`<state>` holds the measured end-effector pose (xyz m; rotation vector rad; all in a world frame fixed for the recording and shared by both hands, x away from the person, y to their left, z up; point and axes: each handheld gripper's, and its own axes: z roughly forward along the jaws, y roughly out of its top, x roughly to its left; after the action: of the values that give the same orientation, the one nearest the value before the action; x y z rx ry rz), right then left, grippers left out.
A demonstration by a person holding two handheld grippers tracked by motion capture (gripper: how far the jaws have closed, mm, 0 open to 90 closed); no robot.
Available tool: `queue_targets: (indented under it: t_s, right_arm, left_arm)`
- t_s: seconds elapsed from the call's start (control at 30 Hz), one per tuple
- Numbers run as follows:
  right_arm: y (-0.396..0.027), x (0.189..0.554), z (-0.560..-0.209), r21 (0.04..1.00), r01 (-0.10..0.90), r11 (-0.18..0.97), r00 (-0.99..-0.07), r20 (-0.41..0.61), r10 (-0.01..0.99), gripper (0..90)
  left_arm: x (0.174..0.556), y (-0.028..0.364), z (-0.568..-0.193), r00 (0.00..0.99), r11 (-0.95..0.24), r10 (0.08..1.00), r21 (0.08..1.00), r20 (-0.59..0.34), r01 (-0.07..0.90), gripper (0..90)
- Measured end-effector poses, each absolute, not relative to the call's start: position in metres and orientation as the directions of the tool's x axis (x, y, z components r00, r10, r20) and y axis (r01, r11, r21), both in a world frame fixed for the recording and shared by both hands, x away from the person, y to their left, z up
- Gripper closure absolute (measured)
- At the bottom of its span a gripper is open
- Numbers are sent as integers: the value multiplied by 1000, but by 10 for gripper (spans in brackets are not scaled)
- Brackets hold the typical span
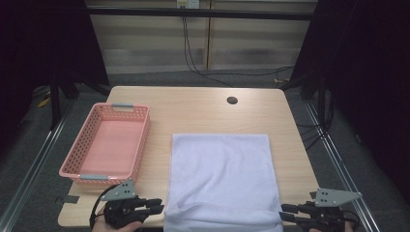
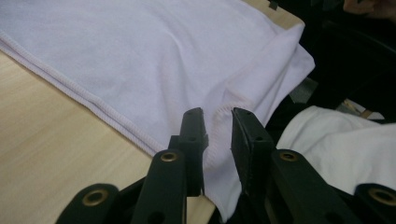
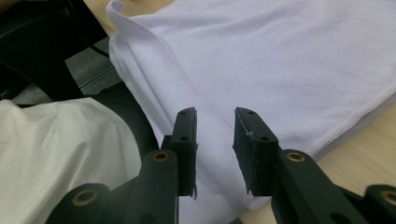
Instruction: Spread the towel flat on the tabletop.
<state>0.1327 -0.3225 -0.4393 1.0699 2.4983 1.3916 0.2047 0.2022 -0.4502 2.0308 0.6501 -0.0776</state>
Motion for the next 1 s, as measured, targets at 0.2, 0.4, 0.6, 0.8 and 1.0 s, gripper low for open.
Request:
queue_targets:
  t_s: [0.2, 0.4, 0.6, 0.8, 1.0]
  right_arm:
    - [-318, 163, -444, 779, 527, 338, -727, 208, 655, 695]
    - [-307, 220, -452, 753, 548, 364, -714, 195, 673, 617]
    - [-291, 278, -472, 719, 578, 387, -698, 190, 691, 594]
    - [-271, 291, -493, 650, 586, 484, -714, 132, 688, 572]
    - [-272, 277, -496, 672, 559, 486, -716, 96, 692, 734]
  left_arm:
    - [245, 171, -460, 841, -405, 443, 768, -310, 496, 661]
    - [297, 137, -471, 826, -434, 467, 732, -316, 526, 637]
    - [326, 125, -487, 790, -459, 543, 687, -285, 563, 640]
    - [326, 129, -497, 799, -498, 556, 677, -229, 541, 629]
    - [315, 131, -496, 814, -536, 550, 667, -189, 517, 807]
